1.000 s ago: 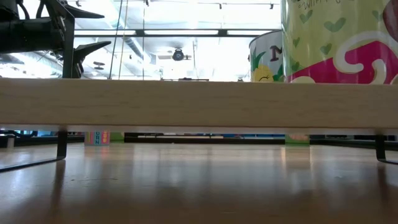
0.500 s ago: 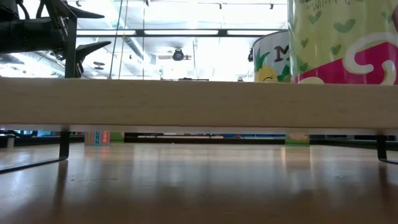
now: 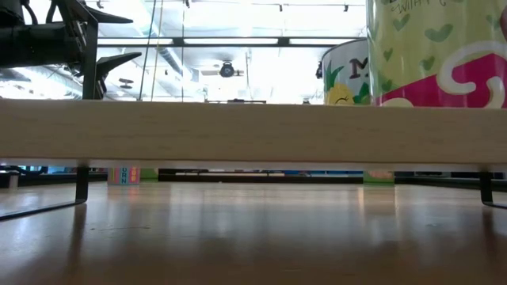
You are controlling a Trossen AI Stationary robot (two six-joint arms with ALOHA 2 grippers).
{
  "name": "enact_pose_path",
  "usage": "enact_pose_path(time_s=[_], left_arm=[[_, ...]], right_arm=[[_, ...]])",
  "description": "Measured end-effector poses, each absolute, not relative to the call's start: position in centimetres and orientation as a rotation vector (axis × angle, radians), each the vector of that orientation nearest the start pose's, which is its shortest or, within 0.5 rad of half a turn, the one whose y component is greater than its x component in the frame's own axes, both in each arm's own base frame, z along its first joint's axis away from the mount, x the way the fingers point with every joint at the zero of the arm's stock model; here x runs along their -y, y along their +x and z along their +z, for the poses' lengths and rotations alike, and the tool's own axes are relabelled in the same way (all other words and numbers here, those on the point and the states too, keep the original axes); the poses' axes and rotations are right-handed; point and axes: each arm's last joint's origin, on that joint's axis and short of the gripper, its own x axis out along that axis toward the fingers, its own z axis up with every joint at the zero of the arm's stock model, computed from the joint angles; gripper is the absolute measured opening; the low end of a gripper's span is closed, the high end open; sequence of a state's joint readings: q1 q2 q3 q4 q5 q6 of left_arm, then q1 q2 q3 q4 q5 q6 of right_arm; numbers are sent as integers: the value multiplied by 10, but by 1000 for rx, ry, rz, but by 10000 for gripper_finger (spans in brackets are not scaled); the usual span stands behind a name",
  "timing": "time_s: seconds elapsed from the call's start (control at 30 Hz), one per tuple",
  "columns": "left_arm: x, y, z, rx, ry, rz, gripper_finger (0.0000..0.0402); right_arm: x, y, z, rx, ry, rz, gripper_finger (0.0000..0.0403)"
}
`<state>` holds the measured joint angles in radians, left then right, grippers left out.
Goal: Pick and place cans onto a shelf
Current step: Put the canned sliced oranges on the shelf, then put the canned mixed corn on the shelf
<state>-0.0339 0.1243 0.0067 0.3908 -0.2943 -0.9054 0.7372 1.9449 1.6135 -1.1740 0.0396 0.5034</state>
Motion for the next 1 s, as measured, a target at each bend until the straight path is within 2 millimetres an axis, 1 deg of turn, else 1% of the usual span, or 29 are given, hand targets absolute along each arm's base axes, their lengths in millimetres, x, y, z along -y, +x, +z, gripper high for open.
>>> enact_pose_path(time_s=[0.17,0.4,0.63,0.7,1.0], left_arm=[[-5,101,193,370,-939,119,245],[-5,101,193,370,-939,119,245],[-5,101,193,370,-939,119,245],[-5,101,193,370,-939,119,245],[-5,101,193,370,-939,119,245]], right_arm=[[-254,273,230,-1512,-219,267,3],[-253,273,230,-1493,-256,232,3],[-253,271,232,-1512,-214,245,3],[-252,271,237,-1503,-201,239,4],[-256,278,273,-1373,-183,227,5]])
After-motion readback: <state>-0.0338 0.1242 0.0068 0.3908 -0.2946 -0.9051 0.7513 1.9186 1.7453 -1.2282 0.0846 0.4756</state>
